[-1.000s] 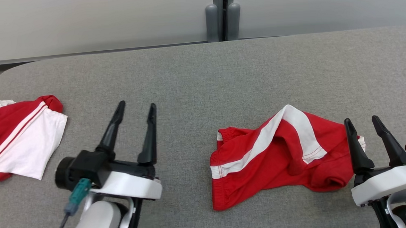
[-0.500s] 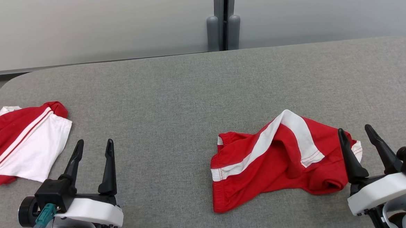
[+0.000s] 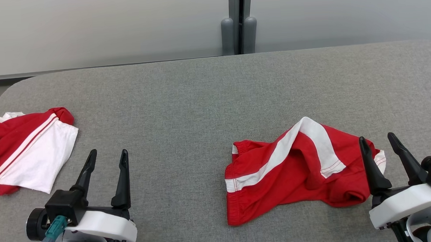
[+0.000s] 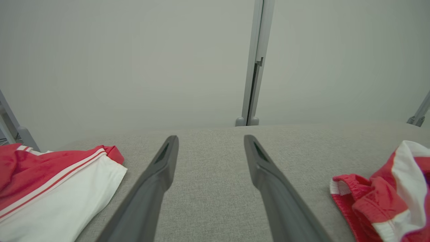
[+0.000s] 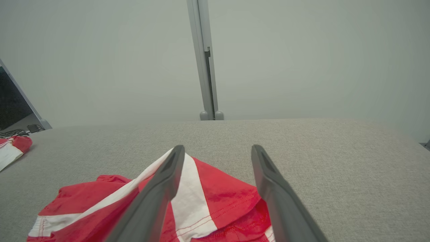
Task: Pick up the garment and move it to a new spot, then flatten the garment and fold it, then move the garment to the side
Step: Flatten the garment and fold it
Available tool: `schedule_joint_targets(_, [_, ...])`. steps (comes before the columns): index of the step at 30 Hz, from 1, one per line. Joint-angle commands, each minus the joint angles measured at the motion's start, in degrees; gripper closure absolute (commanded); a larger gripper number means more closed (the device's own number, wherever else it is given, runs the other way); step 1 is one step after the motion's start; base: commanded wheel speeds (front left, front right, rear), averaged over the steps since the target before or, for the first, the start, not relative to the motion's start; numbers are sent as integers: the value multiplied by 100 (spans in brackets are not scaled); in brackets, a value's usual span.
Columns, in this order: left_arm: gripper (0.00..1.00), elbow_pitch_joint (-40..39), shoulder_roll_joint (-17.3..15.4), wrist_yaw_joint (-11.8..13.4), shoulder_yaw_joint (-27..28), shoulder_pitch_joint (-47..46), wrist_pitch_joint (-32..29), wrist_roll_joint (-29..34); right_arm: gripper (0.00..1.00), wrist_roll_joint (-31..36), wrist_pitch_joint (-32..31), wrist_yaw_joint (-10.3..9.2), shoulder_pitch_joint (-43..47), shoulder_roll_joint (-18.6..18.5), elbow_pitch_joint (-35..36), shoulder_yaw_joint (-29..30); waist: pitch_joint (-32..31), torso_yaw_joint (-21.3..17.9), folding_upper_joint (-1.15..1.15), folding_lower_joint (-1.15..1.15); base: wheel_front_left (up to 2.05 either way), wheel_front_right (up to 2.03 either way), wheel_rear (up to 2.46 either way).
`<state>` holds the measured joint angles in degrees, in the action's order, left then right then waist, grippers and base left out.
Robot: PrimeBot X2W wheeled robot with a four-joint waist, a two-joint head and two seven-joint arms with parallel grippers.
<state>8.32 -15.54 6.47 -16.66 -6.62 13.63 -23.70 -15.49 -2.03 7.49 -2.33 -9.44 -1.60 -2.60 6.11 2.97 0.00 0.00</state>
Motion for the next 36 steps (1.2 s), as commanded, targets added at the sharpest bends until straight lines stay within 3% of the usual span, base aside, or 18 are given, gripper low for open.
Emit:
schedule_joint_targets(1, [0,-23,-6,20,-10,-71,-9,28,0,-5,-18,0,15,-4,11,13,5,2,0,0,0,0,0])
schedule_joint_targets(6, [0,-63,68,-106,-262,-284,-181,95,0,-23,-30,0,-43,1,20,14,55,-1,0,0,0,0,0])
schedule_joint_targets(17, [0,513,682,-915,-1461,-771,-1433,-171,0,-97,-2,0,-143,8,-46,-90,330,-229,0,0,0,0,0])
schedule_joint_targets(24, [2,825,820,-1094,-1686,-822,-1881,-443,0,-142,57,0,-220,-12,-108,-103,457,-329,0,0,0,0,0])
schedule_joint_targets(26, [60,866,822,-1111,-1692,-852,-1904,-474,0,-154,73,0,-230,0,-118,-114,482,-351,0,0,0,0,0])
schedule_joint_targets(27, [99,885,830,-1130,-1691,-866,-1896,-517,0,-155,83,0,-237,3,-127,-115,491,-359,0,0,0,0,0])
schedule_joint_targets(36, [100,917,797,-1106,-1693,-942,-1838,-540,0,23,-115,0,-16,-154,-170,-486,535,-361,0,0,0,0,0])
